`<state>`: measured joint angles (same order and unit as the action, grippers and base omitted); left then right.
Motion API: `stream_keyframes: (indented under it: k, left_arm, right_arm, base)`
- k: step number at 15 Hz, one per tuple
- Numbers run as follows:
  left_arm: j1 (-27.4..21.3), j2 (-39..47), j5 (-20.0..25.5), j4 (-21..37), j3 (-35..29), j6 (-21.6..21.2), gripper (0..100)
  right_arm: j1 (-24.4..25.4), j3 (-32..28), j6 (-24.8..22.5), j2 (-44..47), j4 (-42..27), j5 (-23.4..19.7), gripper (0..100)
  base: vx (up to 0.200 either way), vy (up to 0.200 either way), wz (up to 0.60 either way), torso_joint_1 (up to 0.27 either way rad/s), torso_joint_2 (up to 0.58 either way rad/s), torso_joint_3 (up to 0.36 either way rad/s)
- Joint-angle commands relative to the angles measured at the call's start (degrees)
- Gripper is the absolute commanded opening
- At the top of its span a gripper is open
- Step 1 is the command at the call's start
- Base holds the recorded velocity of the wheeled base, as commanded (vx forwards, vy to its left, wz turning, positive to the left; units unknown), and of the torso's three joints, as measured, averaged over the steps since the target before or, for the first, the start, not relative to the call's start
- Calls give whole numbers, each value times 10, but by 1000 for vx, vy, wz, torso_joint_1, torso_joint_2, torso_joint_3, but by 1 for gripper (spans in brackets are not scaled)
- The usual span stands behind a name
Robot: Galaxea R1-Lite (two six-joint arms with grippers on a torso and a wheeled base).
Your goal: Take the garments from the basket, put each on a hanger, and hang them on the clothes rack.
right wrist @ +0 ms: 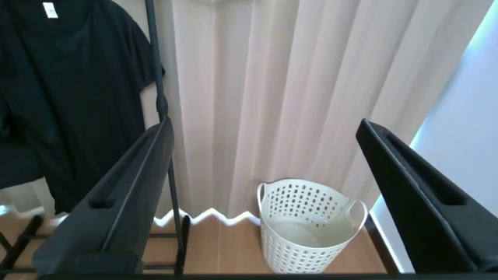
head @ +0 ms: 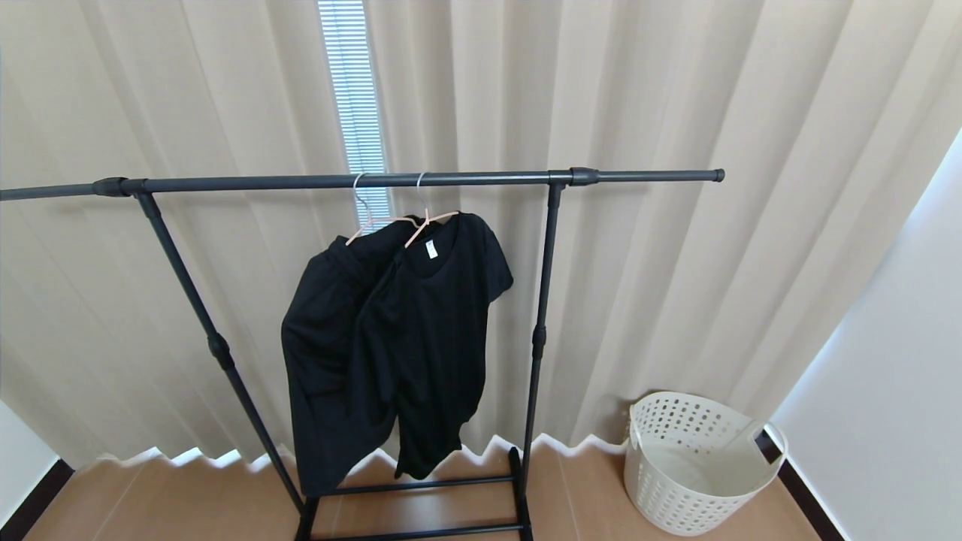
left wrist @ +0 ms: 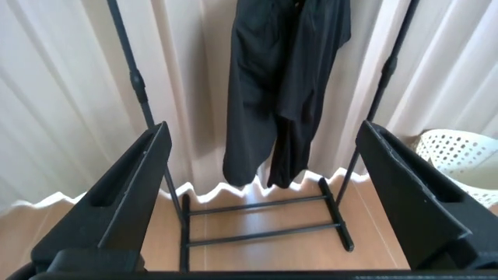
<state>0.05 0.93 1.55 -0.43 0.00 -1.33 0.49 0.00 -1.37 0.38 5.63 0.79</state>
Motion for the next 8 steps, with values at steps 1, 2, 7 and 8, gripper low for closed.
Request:
stream_keyframes:
  k: [1,2,7,8]
  left_arm:
    - [-2,-7,-1,0,0,4,100]
    - [-2,-7,-1,0,0,3,100]
    - [-2,-7,-1,0,0,4,100]
    - [-2,-7,-1,-1,0,3,100]
  right_arm:
    - [0,0,-1,-3,-1,-1,100]
    - [0,0,-1,-3,-1,-1,100]
    - [0,0,1,-3,0,3,100]
    - [0,0,3,-3,2,4,100]
  base:
    - [0,0,0,0,0,0]
    - [0,0,0,0,0,0]
    - [0,0,0,0,0,0]
    - [0,0,0,0,0,0]
